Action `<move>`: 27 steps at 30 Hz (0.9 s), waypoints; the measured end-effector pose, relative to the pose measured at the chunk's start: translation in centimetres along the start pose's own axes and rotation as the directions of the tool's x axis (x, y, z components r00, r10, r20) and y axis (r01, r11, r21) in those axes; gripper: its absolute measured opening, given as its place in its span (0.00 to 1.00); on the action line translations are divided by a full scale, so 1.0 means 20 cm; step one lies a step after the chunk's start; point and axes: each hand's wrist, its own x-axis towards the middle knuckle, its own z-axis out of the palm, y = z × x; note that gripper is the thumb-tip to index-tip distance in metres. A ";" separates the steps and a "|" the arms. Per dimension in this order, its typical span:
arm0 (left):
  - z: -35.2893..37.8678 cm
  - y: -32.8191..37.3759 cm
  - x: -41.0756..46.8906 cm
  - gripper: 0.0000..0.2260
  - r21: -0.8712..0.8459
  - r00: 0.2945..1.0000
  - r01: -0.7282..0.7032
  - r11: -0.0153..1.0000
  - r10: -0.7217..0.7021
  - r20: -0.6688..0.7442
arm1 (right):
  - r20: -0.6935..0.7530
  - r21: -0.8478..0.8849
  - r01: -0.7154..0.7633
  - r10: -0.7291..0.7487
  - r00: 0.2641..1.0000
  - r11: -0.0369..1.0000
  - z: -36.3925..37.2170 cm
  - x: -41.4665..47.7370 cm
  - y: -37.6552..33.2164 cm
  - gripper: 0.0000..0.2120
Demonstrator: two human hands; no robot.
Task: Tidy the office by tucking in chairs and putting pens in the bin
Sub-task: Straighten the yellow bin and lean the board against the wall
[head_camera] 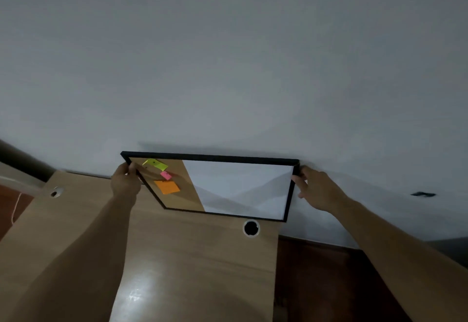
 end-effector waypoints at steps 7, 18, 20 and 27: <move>0.03 -0.08 -0.17 0.10 -0.090 0.990 -0.056 0.994 0.067 0.120 | -0.115 0.052 -0.046 0.051 0.992 0.998 -0.12 -0.19 0.24 0.14; 0.41 0.24 -1.00 0.06 -0.283 0.897 -0.133 0.950 0.236 0.374 | -0.410 0.151 -0.108 0.161 0.898 0.983 -0.64 -0.73 0.87 0.14; 0.50 0.30 -1.18 0.06 -0.298 0.869 -0.153 0.942 0.272 0.415 | -0.463 0.171 -0.117 0.185 0.867 0.978 -0.75 -0.85 1.01 0.12; 0.86 0.53 -1.84 0.07 -0.424 0.748 -0.137 0.895 0.374 0.548 | -0.620 0.285 -0.136 0.291 0.729 0.949 -1.13 -1.27 1.49 0.10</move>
